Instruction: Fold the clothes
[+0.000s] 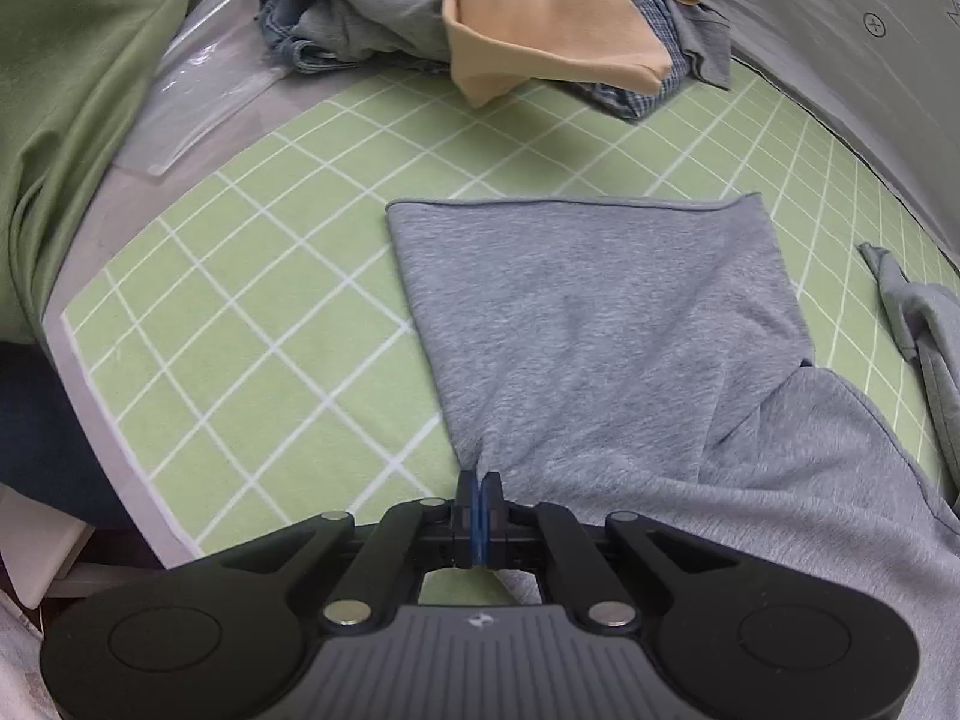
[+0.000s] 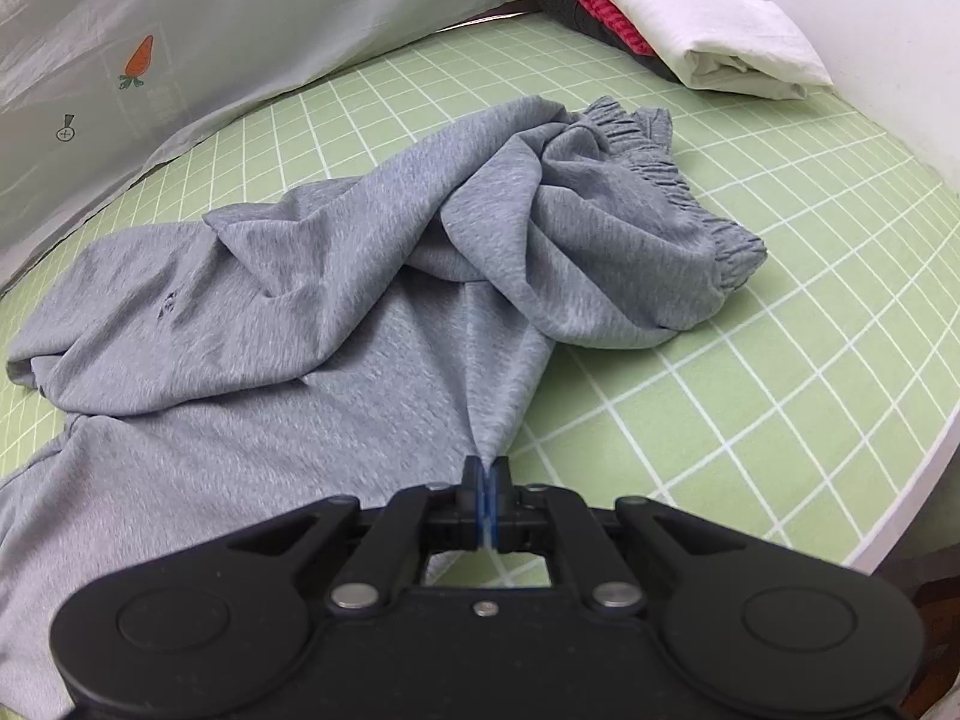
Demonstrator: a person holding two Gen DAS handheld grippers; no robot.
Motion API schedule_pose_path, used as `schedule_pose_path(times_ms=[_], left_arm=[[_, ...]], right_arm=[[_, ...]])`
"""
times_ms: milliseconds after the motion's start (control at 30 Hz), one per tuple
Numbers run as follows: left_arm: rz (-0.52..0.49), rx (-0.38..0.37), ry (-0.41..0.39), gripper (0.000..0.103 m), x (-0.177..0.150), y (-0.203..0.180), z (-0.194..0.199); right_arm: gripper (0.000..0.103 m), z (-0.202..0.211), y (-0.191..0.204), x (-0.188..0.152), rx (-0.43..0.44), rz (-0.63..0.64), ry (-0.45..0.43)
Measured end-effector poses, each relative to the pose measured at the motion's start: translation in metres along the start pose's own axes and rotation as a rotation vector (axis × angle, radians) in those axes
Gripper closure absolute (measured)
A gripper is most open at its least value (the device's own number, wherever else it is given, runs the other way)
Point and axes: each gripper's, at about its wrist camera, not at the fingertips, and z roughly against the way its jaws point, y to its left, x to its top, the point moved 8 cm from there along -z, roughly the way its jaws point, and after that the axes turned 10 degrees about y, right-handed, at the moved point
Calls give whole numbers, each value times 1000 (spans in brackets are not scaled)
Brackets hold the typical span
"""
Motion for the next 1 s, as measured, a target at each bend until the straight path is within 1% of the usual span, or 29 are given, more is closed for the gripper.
schedule_pose_path(times_ms=[33, 67, 100, 133, 167, 200, 233, 267, 300, 367, 433, 500, 567, 633, 667, 700, 733, 767, 833, 867, 900, 967, 1000], left_arm=[[10, -11, -9, 98, -1, 0, 5], [14, -17, -22, 95, -2, -3, 11], [7, -14, -42, 81, -2, -10, 18], [-1, -10, -62, 72, -2, -17, 25], [-9, -7, -83, 52, -3, -25, 32], [-24, -8, -110, 42, -3, -36, 39], [-49, -17, -139, 41, -4, -52, 46], [-78, -28, -153, 39, -6, -65, 50], [-108, -39, -166, 33, -8, -79, 54], [-160, -56, -169, 26, -16, -109, 53], [-203, -62, -128, 25, -28, -135, 44], [-251, -68, -76, 25, -42, -159, 31], [-283, -64, -35, 25, -52, -175, 19], [-310, -43, -1, 25, -59, -188, 6], [-322, -32, 6, 25, -61, -193, 1], [-331, -16, 13, 25, -62, -198, -3], [-339, -3, 19, 25, -62, -203, -8], [-345, 7, 25, 25, -61, -206, -11], [-355, 25, 38, 25, -60, -212, -18], [-357, 34, 42, 19, -59, -214, -21], [-352, 40, 42, 16, -55, -216, -24], [-338, 40, 49, 12, -47, -219, -28], [-333, 39, 55, 9, -43, -221, -31]], right_arm=[[94, 3, -2, 5, 3, -3, -18], [84, 7, -4, 10, 6, -6, -36], [71, 10, -6, 14, 9, -9, -55], [65, 14, -8, 19, 12, -12, -73], [58, 17, -11, 24, 15, -15, -91], [55, 21, -13, 29, 14, -14, -109], [53, 24, -15, 36, 0, -2, -129], [48, 25, -19, 44, -20, 13, -147], [44, 25, -23, 50, -39, 23, -156], [42, 22, -31, 60, -76, 47, -168], [42, 14, -38, 66, -111, 95, -154], [35, 5, -45, 71, -147, 143, -140], [34, -4, -51, 75, -183, 196, -125], [39, -15, -54, 76, -218, 266, -108], [51, -18, -55, 77, -210, 282, -100], [78, -18, -56, 79, -188, 288, -87], [90, -19, -56, 81, -166, 294, -73], [100, -19, -55, 88, -148, 300, -70], [101, -13, -45, 125, -131, 309, -103], [101, -10, -40, 143, -123, 314, -119], [101, -7, -35, 161, -115, 319, -136], [101, -1, -24, 197, -98, 328, -169], [101, 2, -19, 215, -89, 333, -185]])
